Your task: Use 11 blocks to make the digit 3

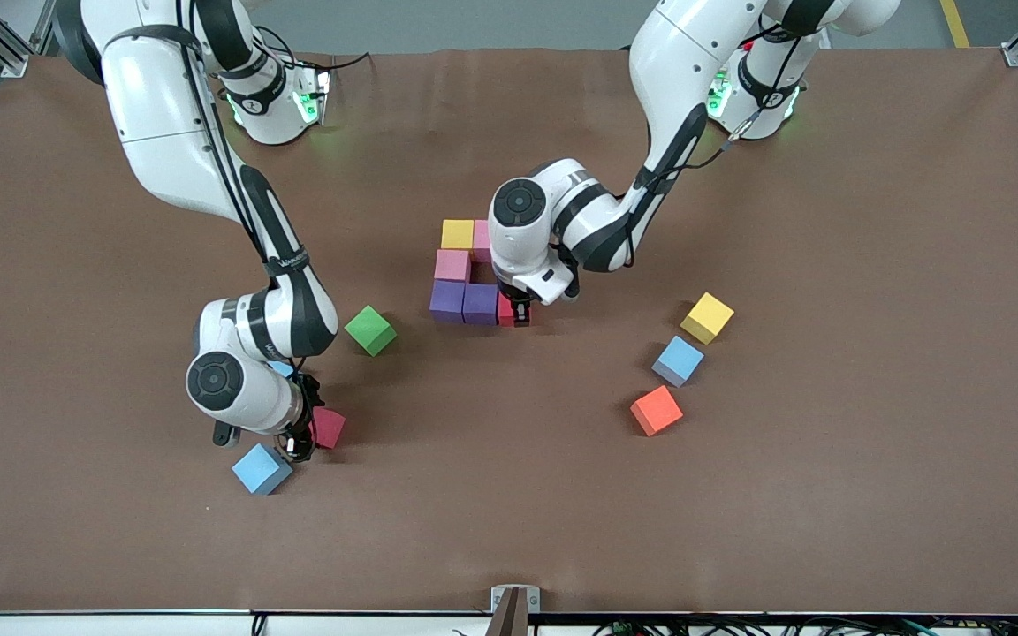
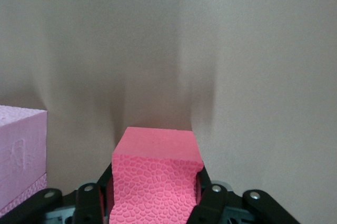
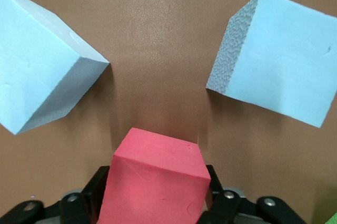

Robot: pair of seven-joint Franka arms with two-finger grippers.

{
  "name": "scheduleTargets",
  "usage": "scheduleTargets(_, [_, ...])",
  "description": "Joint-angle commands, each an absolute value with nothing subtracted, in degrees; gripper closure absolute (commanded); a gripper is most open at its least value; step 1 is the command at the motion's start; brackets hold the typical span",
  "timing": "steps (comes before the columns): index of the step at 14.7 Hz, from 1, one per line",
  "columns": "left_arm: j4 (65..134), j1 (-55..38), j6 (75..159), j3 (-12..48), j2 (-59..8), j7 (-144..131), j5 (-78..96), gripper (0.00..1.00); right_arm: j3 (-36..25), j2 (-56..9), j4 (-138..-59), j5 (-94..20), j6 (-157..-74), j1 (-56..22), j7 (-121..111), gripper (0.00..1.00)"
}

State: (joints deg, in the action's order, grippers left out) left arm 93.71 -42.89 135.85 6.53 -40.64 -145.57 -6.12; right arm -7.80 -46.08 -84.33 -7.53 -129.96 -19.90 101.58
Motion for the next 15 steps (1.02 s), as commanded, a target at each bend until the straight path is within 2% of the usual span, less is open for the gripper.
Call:
scheduleTargets(1, [92.2,-43.8,135.8,6.2,-42.3,-146.3,-4.9,0.68,-7.3,-46.1,-84.0,-7.6,-130.3,-19.5,100.5,0.84])
scheduleTargets(2, [92.3,-43.8,135.8,6.2,-42.3,-146.3,-4.9,0.68,-7.3,-46.1,-83.9,-7.6,-130.4,-19.8,99.7,0.96])
scheduleTargets(4, [92.3,-43.8,135.8,6.2,-42.3,-146.3,-5.1,0.64,-7.2,-45.9,-83.7,-7.7,-130.4,-20.1,93.6,0.98])
scheduleTargets(5, [92.3,-43.7,135.8,6.2,-42.2,-145.5,-5.4,0.41,-7.1,-45.8,-83.7,-7.8,-130.4,-20.2,88.2,0.98])
scheduleTargets(6, [92.3,-43.6,135.9,6.2,-42.0,-145.1,-5.9,0.0,-7.1,-45.7,-83.7,-8.0,-130.2,-20.4,83.2,0.98])
scheduleTargets(11, [93.2,-43.2,135.2,6.2,-39.6,-140.1,-6.1,0.0,-7.0,-44.1,-83.7,-7.9,-129.6,-22.1,63.8,0.98])
scheduleTargets(15, [96.9,-42.9,132.3,6.7,-33.5,-135.5,-5.3,0.0,-7.0,-43.1,-83.8,-7.8,-128.9,-25.3,55.0,0.98])
